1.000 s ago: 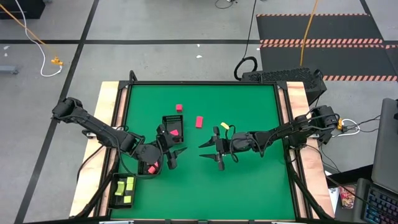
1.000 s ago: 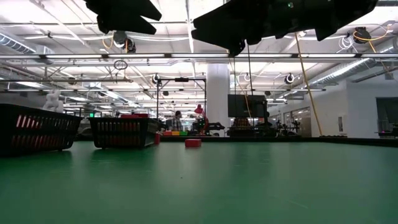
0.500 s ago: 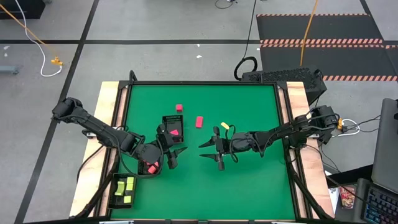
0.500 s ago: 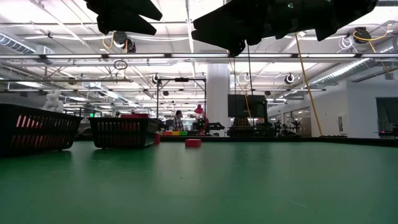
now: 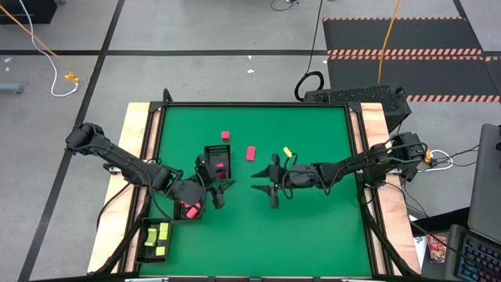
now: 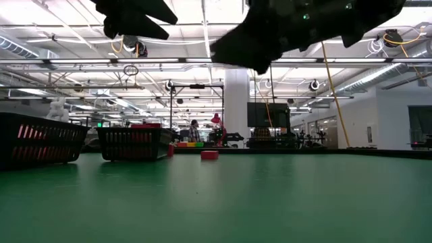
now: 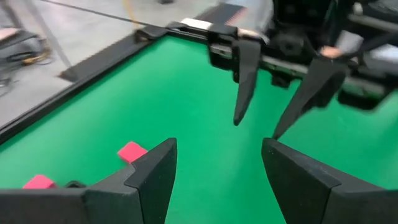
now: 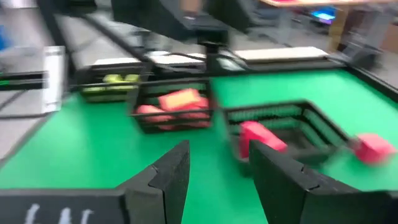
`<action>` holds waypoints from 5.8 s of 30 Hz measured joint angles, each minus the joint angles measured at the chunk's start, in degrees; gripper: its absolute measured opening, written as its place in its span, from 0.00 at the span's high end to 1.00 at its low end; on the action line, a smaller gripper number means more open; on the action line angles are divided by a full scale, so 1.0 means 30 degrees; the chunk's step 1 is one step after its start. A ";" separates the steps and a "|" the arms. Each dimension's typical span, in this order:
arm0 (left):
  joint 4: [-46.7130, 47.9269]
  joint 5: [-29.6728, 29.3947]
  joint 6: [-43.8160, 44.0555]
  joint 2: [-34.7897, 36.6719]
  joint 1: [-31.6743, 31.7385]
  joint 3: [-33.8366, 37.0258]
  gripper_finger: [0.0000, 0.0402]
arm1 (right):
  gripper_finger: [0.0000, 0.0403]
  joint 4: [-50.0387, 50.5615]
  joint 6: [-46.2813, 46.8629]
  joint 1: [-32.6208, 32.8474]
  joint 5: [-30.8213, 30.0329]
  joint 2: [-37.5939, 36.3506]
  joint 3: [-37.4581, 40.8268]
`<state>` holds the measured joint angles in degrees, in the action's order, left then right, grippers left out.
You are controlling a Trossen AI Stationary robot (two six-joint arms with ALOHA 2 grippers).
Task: Sort & place blocks by color
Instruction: Put the red block into the top black bin
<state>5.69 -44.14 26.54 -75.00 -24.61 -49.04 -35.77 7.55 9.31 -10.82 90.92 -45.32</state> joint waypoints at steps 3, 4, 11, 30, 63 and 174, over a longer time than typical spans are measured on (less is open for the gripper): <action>0.0022 -0.1013 0.0555 0.0000 0.0335 0.0000 0.41 | 0.60 0.0443 0.1055 -0.0139 -0.2009 0.0085 0.0000; 0.0022 -0.1273 0.0579 0.0000 0.0488 0.0007 0.41 | 0.60 0.0325 0.1296 -0.0224 -0.2475 0.0289 -0.0007; 0.0030 -0.1955 0.0579 0.0000 0.2538 0.0015 0.41 | 0.60 0.5151 0.2816 -0.1548 -0.2871 0.2507 -0.2520; 0.5515 -0.0865 0.0167 0.3551 0.3295 0.0026 0.41 | 0.53 1.3140 0.4040 -0.4599 0.0204 0.6691 -0.9020; 0.5472 -0.1477 0.0255 0.3796 0.2297 0.0015 0.41 | 0.25 1.2082 0.3411 -0.6167 -0.1948 0.7429 -0.6467; -0.4660 0.6333 -2.0196 -0.3858 -0.0591 0.0007 0.41 | 0.71 -0.2408 0.4424 -0.2074 1.2718 0.3900 -0.2637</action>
<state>-8.29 -25.14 -34.04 -86.58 -26.38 -49.01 -43.00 20.82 3.09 27.33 102.62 -53.23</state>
